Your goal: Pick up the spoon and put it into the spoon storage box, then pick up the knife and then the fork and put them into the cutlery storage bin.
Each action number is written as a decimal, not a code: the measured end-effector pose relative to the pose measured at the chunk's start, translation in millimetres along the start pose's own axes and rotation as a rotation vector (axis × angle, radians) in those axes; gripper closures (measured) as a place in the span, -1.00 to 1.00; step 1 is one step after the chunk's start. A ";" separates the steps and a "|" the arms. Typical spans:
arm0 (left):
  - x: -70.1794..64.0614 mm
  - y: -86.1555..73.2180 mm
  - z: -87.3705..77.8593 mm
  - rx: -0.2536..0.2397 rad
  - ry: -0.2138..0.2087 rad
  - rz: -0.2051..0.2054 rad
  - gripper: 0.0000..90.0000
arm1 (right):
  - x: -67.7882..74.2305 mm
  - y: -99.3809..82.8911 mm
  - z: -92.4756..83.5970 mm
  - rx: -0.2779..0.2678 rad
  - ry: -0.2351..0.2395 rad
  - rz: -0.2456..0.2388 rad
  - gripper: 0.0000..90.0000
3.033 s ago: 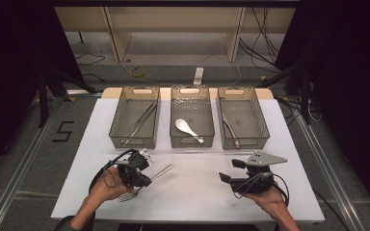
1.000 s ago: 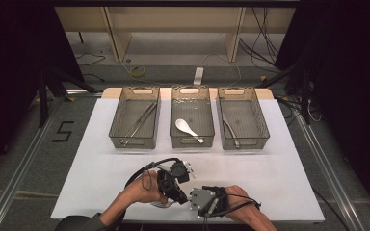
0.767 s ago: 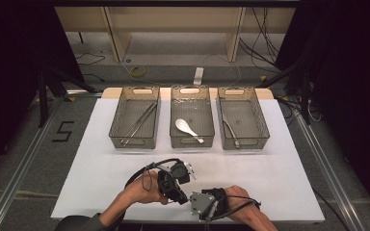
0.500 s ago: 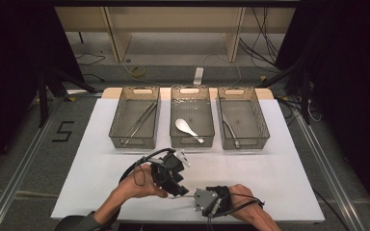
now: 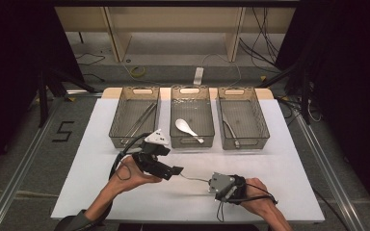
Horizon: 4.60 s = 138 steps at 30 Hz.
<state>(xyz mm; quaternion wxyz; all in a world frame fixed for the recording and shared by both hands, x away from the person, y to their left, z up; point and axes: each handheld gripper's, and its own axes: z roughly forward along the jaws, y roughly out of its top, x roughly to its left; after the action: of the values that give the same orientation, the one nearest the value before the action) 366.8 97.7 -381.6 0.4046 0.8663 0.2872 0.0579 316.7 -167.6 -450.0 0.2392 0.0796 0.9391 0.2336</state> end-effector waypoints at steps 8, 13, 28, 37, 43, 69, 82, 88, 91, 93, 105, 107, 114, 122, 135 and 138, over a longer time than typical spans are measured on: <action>17.0 -23.6 -11.7 -0.153 0.063 -0.063 -0.62 | -18.3 -12.5 -6.1 -0.030 -0.031 0.166 0.94; 27.1 -38.9 -20.3 -0.218 0.088 -0.110 -0.64 | -28.1 -18.4 -9.5 -0.021 -0.068 0.210 0.94; 33.5 -64.6 -35.3 -0.272 0.149 -0.139 -0.66 | -72.7 -34.2 -27.4 -0.069 -0.135 0.394 0.95; 36.5 -70.0 -39.7 -0.264 0.175 -0.155 -0.69 | -102.2 -30.6 -24.6 -0.083 -0.141 0.476 0.94; 36.9 -72.9 -43.0 -0.280 0.179 -0.166 -0.71 | -122.4 -27.7 -24.5 -0.095 -0.144 0.525 0.94; 37.2 -74.5 -44.9 -0.293 0.195 -0.160 -0.71 | -190.3 -25.0 -15.9 -0.078 -0.172 0.737 0.94; 37.0 -74.3 -45.7 -0.301 0.194 -0.166 -0.71 | -202.2 -24.6 -2.1 -0.058 -0.167 0.788 0.94; 37.7 -74.6 -46.1 -0.300 0.195 -0.167 -0.71 | -205.9 -26.0 1.4 -0.050 -0.171 0.802 0.94; 37.3 -74.3 -46.0 -0.302 0.193 -0.167 -0.71 | -208.7 -28.0 2.7 -0.039 -0.174 0.814 0.94; 37.6 -73.8 -45.8 -0.303 0.193 -0.167 -0.71 | -210.3 -29.7 3.4 -0.038 -0.174 0.824 0.94; 37.7 -71.7 -44.4 -0.300 0.193 -0.167 -0.71 | -220.0 -45.7 13.2 0.021 -0.170 0.888 0.94; 37.9 -72.0 -44.6 -0.302 0.192 -0.167 -0.71 | -221.0 -47.1 14.8 0.027 -0.170 0.898 0.94; 37.3 -71.9 -45.1 -0.302 0.193 -0.164 -0.71 | -223.0 -49.1 21.2 0.055 -0.164 0.926 0.94; 36.7 -70.9 -44.4 -0.302 0.191 -0.162 -0.71 | -224.4 -51.8 28.4 0.092 -0.164 0.944 0.94; 35.4 -70.9 -44.3 -0.306 0.184 -0.159 -0.71 | -226.8 -54.0 38.1 0.125 -0.142 0.972 0.94; 35.3 -70.9 -44.3 -0.306 0.184 -0.158 -0.71 | -226.7 -53.2 40.2 0.131 -0.136 0.979 0.94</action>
<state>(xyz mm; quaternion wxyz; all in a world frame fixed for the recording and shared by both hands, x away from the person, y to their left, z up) 349.4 182.5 -408.8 0.5069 0.7604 0.3781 0.1479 532.2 -257.4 -413.1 0.1566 0.5411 0.7864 0.2533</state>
